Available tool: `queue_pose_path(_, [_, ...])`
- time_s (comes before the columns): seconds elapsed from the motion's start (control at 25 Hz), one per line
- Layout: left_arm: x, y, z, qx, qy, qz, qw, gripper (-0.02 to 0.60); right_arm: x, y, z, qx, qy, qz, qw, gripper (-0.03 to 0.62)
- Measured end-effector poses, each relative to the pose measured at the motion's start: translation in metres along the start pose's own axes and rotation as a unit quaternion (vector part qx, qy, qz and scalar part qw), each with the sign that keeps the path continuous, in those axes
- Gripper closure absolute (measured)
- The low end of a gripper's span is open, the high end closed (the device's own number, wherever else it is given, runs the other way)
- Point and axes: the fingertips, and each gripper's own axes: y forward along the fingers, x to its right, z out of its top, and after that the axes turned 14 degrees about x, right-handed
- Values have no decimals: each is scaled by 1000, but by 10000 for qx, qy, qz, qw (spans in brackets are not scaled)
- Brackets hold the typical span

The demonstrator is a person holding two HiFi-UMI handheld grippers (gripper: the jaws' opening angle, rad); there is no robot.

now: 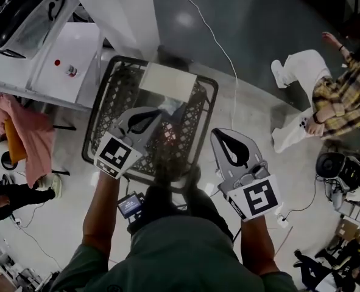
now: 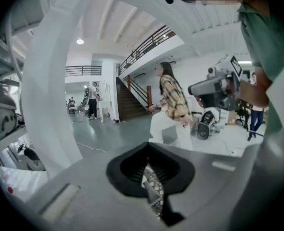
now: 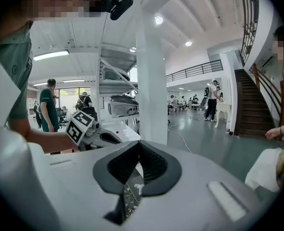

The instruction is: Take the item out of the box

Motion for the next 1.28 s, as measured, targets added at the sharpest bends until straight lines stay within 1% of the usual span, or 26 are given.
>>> queue_pose_path(0.24, [-21, 17, -55, -291, -138, -52, 9995, 579, 12, 21, -27, -109, 139, -85, 9998, 588])
queue_pose_path(0.48, [-29, 30, -116, -596, -433, -150, 9972, 578, 17, 35, -56, -306, 293, -156, 9990, 588])
queue_pose_path(0.56, [-32, 35, -135, -705, -480, -178, 9962, 578, 18, 39, -66, -363, 339, -189, 9986, 588])
queue_pose_path(0.6, [-34, 37, -144, -750, -499, -196, 9957, 572, 19, 41, -72, -389, 356, -205, 9984, 588])
queue_pose_path(0.64, [-36, 41, -153, -790, -522, -218, 9953, 553, 19, 43, -77, -419, 375, -222, 9982, 588])
queue_pose_path(0.84, [-39, 55, -199, -1059, -594, -351, 9920, 528, 18, 48, -104, -606, 498, -291, 9965, 588])
queue_pose_path(1.0, [-45, 69, -243, -1310, -642, -420, 9884, 488, 21, 55, -128, -705, 583, -346, 9952, 588])
queue_pose_path(1.16, [-47, 79, -281, -1542, -720, -437, 9844, 437, 22, 57, -148, -820, 708, -413, 9933, 588])
queue_pose_path(1.28, [-51, 86, -301, -1663, -724, -424, 9825, 415, 23, 57, -161, -926, 774, -432, 9917, 588])
